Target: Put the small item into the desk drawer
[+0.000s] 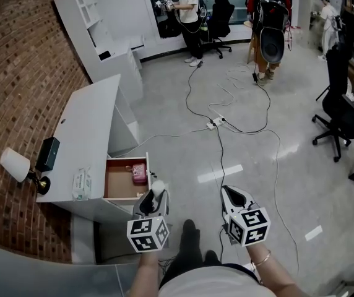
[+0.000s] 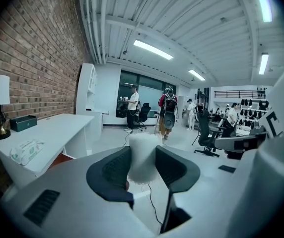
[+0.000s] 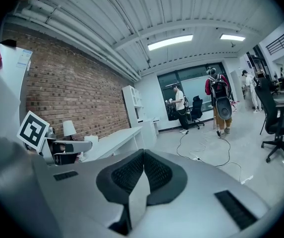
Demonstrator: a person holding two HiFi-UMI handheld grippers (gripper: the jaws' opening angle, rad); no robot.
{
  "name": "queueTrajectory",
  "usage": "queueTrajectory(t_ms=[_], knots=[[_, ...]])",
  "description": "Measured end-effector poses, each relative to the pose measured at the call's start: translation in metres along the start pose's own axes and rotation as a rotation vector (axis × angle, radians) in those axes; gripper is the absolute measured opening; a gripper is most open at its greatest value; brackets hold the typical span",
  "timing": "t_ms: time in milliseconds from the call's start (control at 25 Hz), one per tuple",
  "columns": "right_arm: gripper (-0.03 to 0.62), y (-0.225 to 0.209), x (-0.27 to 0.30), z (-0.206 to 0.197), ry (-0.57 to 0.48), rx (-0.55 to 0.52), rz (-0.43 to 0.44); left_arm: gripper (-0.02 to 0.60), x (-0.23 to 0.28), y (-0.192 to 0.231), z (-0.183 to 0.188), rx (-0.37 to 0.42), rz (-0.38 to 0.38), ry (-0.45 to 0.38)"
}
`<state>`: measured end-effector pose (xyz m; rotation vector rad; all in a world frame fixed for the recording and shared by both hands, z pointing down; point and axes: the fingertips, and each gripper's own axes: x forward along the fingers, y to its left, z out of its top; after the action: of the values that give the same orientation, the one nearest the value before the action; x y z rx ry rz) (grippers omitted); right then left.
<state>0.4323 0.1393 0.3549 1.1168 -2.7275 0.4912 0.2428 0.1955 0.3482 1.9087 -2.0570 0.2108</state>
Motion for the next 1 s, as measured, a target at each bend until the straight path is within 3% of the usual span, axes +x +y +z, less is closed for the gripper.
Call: queueTrajectory(t_ms=[320,1000], knots=[[0.009,-0.013,0.075,0.010,0.034,-0.005,-0.007,0.173,0.073,0.039,0.014,-0.008,-0.009,0.024],[0.009,0.001,0.344,0.069,0.106,-0.018,0.009,0.173,0.273,0.204,0.089,-0.028,-0.040,0.051]])
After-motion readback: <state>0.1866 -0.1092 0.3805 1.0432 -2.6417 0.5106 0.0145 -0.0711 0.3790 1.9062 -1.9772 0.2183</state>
